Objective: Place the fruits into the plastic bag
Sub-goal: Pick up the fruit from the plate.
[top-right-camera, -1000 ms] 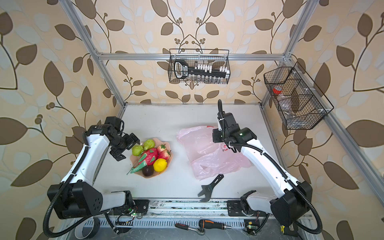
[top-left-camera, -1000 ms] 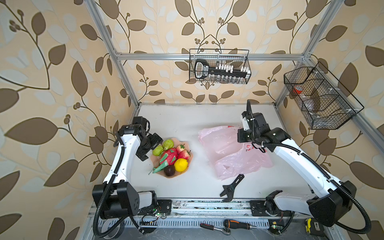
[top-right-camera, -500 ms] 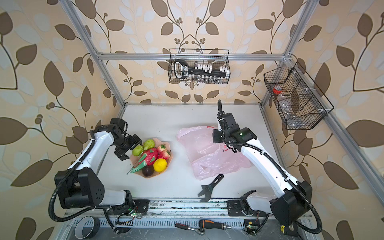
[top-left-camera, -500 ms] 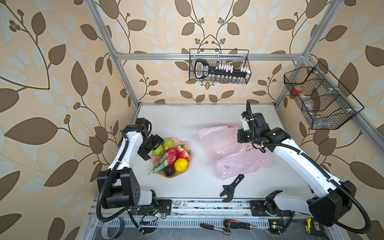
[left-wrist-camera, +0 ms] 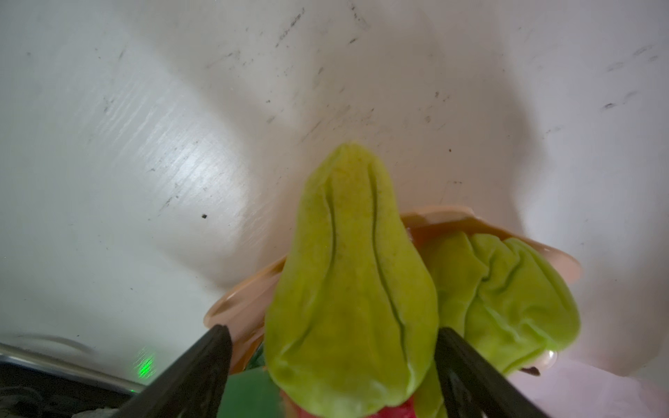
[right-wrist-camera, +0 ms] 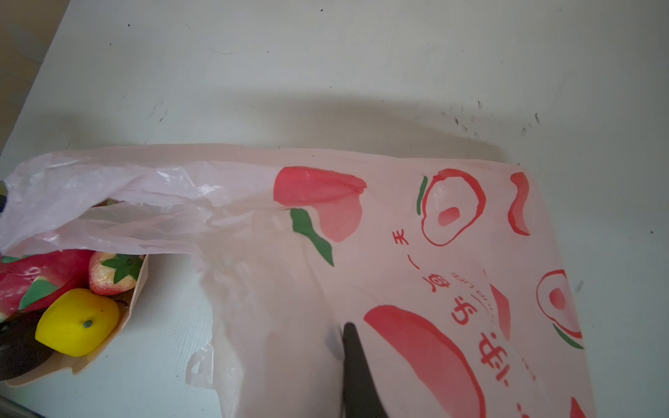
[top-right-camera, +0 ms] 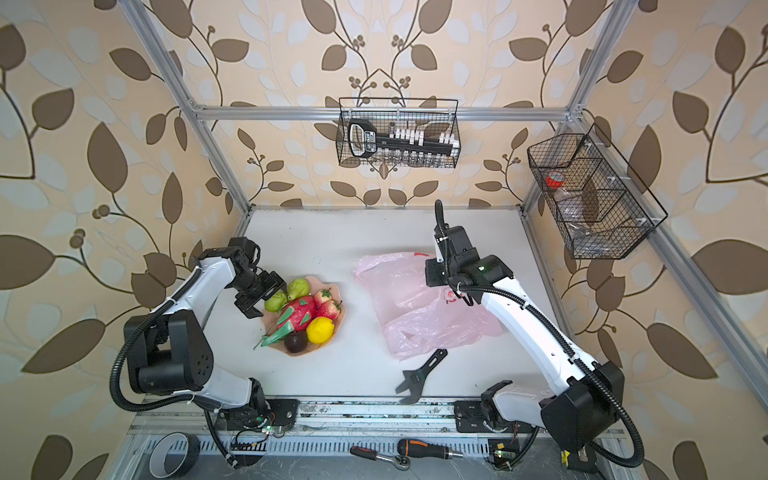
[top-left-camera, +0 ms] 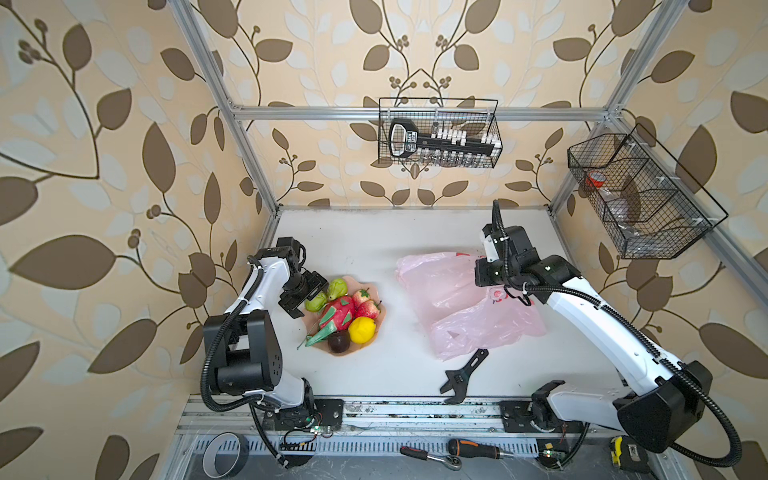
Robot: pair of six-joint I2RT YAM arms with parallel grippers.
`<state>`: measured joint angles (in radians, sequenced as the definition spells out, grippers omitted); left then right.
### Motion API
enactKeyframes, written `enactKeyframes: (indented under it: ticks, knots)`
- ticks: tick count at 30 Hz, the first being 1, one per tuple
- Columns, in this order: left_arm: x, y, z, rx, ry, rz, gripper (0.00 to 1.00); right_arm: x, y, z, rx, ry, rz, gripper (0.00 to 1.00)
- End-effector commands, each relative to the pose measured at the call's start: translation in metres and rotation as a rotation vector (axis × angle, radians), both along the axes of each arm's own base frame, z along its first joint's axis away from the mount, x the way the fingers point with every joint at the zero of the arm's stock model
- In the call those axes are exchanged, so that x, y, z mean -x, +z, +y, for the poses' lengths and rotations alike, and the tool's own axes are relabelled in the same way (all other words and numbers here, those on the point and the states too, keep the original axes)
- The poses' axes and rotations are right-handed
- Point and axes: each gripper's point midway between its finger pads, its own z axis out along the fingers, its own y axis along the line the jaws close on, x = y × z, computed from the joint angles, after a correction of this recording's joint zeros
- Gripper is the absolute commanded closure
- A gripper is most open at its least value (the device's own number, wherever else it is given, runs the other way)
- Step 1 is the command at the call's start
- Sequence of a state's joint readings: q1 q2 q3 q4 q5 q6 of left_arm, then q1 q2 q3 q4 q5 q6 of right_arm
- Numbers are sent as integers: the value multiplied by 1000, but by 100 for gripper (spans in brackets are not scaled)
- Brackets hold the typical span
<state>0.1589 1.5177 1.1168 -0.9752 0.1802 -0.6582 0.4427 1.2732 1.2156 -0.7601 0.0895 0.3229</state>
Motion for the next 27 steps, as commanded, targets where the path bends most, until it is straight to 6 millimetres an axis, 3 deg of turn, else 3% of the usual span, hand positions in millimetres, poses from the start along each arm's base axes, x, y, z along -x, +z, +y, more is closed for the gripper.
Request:
enactKeyframes:
  ticks: [1,20,27]
  knots:
    - [2,-4,3,3,-6,5,12,1,-7,-1,25,13,22,100]
    - [8,-9,-3,32,-19,11,27,1,-4,-1,20,13,12,100]
    - [8,-1,-6,44,-14,-9,35,0,1,0,11,15,0,100]
